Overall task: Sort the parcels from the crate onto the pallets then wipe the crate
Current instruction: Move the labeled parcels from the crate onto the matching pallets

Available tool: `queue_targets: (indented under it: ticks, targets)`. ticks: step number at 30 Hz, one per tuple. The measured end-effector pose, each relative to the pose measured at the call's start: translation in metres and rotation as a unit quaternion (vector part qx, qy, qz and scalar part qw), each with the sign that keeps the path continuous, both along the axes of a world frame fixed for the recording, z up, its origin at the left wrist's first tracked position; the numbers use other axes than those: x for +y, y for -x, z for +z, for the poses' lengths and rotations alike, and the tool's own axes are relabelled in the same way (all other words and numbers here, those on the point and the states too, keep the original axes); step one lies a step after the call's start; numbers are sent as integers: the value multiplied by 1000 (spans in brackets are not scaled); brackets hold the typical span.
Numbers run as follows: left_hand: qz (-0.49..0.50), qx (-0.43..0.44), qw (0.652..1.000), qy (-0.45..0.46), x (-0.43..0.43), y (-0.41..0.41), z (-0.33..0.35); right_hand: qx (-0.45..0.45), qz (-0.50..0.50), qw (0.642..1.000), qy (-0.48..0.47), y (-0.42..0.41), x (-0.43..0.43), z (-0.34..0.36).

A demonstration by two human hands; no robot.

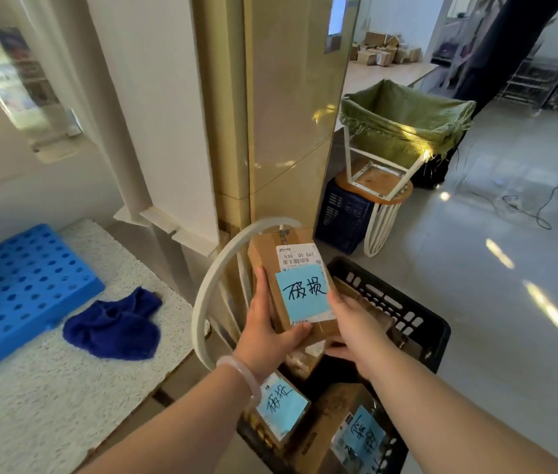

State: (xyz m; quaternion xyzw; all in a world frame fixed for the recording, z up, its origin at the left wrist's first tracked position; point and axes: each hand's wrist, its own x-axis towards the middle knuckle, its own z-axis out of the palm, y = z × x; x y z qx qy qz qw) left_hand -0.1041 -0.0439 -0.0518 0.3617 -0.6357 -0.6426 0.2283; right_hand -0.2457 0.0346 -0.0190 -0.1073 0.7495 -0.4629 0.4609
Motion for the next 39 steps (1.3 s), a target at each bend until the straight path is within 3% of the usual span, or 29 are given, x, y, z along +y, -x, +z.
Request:
queue_targets:
  ticks: [4,8,16,25,39]
  targets:
    - [39,21,998,-37,-24,-54,3,106,107,989,3,-52,-25,4]
    - [92,10,994,-53,-48,-118,5,144,190,970,36,-113,-60,14]
    - [130,-2,991,-27,-108,-249,8,152,268,948,84,-237,-138,3]
    - [184,-98,978,12,-159,-368,-10,138,304,935,122,-353,-210,-29]
    - [252,-128,956,-83,-197,-411,-65,136,348,924,81,-399,-262,-84]
